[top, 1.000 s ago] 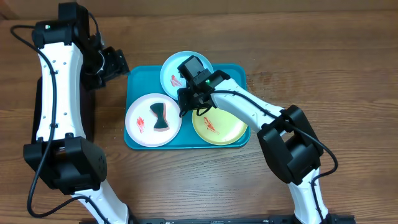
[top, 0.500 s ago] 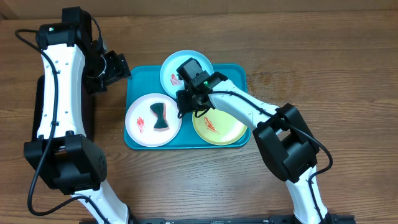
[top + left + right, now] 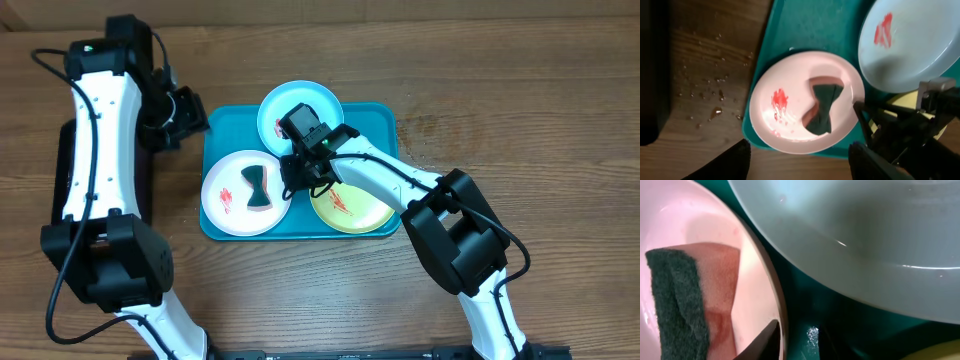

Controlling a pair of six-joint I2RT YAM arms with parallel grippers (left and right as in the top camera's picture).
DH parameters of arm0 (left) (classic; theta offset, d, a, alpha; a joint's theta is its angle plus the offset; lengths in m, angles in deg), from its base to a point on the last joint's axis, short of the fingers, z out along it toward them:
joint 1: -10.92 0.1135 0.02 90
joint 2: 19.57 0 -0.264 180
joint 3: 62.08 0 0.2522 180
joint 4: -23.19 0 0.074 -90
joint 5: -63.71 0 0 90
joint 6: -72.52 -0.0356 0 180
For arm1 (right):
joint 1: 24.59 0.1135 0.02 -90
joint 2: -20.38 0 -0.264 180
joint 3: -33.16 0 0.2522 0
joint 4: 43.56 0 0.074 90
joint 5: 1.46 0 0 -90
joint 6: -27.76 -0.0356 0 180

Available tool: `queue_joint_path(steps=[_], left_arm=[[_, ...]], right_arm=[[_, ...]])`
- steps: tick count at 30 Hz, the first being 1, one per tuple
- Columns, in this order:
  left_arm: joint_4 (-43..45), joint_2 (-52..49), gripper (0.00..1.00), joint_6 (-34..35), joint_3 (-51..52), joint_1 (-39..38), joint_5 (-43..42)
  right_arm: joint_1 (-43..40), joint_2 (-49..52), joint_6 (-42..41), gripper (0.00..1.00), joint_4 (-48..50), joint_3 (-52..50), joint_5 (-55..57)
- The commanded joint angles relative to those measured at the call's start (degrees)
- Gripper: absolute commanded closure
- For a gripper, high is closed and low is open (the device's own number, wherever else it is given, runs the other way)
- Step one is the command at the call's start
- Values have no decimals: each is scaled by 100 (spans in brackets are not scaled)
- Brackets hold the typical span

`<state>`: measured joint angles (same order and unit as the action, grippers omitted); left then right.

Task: Clean dirty plates on tray and stack at the side
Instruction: 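Regrasp the sponge with the left gripper on the pink plate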

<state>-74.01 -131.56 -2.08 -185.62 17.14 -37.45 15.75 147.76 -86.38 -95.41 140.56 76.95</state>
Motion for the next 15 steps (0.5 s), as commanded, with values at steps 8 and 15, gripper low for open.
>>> queue_joint_path(steps=[8,15], left_arm=[[1169,-22,33,-160,1738,-691,-398],[2162,-24,38,98,2645,-925,-455]], right_arm=[[26,70,-37,83,31,-166,61],[26,70,-37,83,31,-166,61]])
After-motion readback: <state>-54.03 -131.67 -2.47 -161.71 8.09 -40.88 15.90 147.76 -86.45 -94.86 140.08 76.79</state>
